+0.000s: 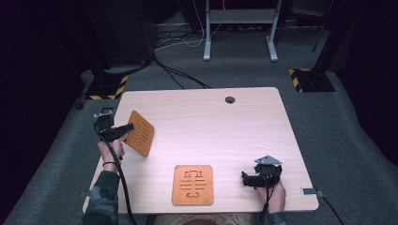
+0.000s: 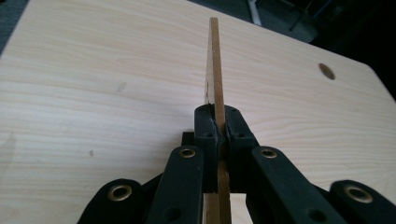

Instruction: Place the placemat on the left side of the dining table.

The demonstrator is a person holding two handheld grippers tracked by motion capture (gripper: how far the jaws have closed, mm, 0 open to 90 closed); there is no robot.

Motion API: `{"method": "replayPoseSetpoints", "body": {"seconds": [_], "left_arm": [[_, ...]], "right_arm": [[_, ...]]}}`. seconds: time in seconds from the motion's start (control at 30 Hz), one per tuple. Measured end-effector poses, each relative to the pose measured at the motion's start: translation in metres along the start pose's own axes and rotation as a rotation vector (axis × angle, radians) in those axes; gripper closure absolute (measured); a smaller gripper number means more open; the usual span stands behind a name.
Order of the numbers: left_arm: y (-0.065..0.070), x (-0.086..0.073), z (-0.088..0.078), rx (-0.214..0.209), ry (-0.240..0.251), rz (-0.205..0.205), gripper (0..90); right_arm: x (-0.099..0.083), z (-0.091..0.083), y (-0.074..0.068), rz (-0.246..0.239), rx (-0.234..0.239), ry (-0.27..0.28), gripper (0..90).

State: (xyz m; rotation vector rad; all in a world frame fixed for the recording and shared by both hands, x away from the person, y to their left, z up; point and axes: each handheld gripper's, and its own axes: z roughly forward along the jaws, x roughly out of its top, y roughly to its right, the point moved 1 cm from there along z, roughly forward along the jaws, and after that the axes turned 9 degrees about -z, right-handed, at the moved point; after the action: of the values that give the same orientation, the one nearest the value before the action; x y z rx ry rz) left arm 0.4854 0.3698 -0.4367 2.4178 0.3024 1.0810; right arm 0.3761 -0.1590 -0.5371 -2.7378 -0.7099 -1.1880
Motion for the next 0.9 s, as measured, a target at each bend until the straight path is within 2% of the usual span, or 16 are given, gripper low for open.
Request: {"method": "replayPoseSetpoints", "body": {"seconds": [0.07,0.23,0.33,0.5,0.57,0.6,0.7,0.77,0.9], "left_arm": [[-0.004,0.0,0.001,0.005,-0.001,-0.044,86.1],[-0.014,0.003,0.002,0.015,0.0,-0.063,85.6],[-0.018,0.005,0.004,0.048,-0.004,-0.053,83.3],[-0.027,0.007,0.005,0.072,-0.015,-0.054,78.8],[-0.03,0.007,0.007,0.103,-0.026,-0.046,75.9],[-0.033,0.007,0.008,0.1,-0.033,-0.029,74.4],[-0.04,0.007,0.01,0.097,-0.039,-0.047,72.0],[-0.045,0.007,0.011,0.113,-0.06,-0.036,70.2],[-0.05,0.007,0.013,0.116,-0.073,-0.033,67.4]], "right_arm": [[0.0,0.0,0.0,0.0,0.0,0.0,0.0],[0.0,0.0,0.0,0.0,0.0,0.0,0.0],[0.0,0.0,0.0,0.0,0.0,0.0,0.0],[0.0,0.0,0.0,0.0,0.0,0.0,0.0],[0.0,0.0,0.0,0.0,0.0,0.0,0.0],[0.0,0.0,0.0,0.0,0.0,0.0,0.0],[0.0,0.0,0.0,0.0,0.0,0.0,0.0],[0.0,0.0,0.0,0.0,0.0,0.0,0.0],[0.0,0.0,0.0,0.002,-0.001,0.0,0.0]]}}
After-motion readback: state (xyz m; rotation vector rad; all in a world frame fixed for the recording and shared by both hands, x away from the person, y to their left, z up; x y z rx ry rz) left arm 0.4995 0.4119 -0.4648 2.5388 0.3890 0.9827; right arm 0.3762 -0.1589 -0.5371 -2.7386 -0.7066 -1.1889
